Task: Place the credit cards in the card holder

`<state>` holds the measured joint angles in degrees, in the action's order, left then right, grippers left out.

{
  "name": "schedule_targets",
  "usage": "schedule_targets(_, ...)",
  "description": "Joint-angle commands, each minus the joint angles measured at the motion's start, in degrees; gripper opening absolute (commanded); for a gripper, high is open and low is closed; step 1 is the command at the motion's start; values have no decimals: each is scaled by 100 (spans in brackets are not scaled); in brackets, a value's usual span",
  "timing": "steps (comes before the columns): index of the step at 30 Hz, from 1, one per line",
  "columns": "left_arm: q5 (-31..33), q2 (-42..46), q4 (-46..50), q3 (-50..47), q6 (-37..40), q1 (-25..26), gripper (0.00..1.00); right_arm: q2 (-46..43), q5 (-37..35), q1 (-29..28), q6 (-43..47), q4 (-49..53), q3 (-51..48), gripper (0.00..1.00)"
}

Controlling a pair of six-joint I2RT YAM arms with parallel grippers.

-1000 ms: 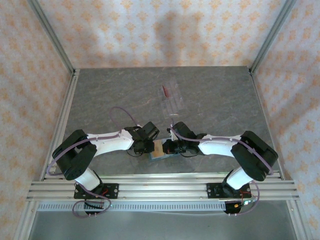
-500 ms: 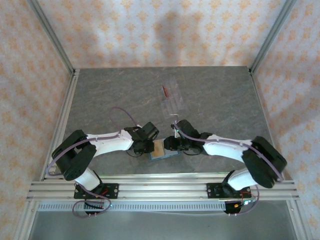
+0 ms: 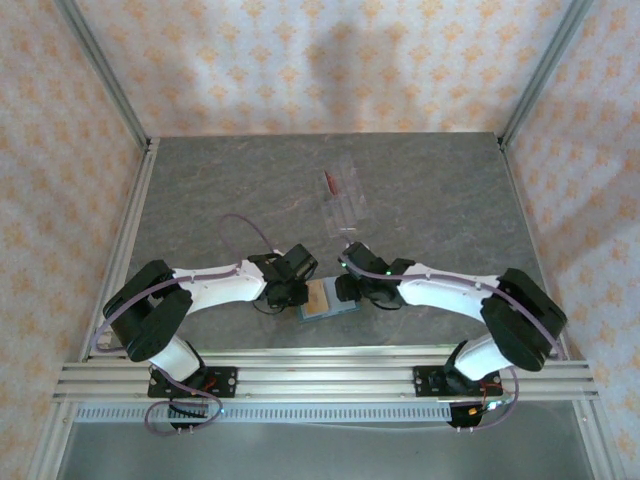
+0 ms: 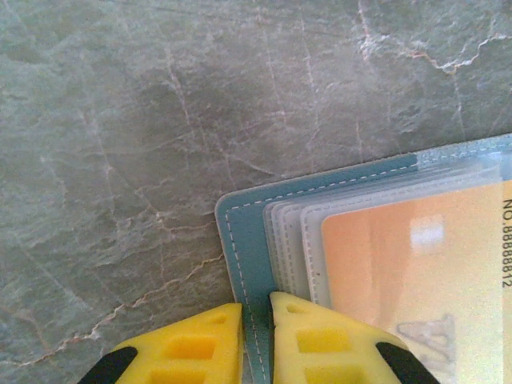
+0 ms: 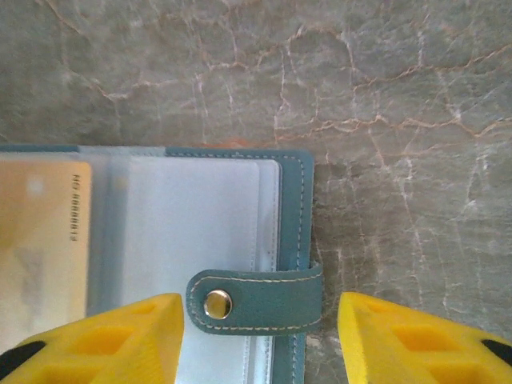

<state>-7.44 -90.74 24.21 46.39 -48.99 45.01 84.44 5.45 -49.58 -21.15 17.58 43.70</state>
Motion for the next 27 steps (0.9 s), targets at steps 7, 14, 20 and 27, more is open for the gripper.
schedule_targets(7,-197,-349,-144,-236,12,121,15,405,-551,-355,8,51,321,59)
schedule_targets(14,-175,-317,-117,-237,13,123,15,581,-1148,-455,-5,243,402,58)
schedule_targets(20,-192,-355,-143,-236,5,122,15,526,-1493,-463,1,440,402,57)
schedule_targets(27,-204,-416,-141,-194,29,122,15,403,-1502,-461,32,458,391,38)
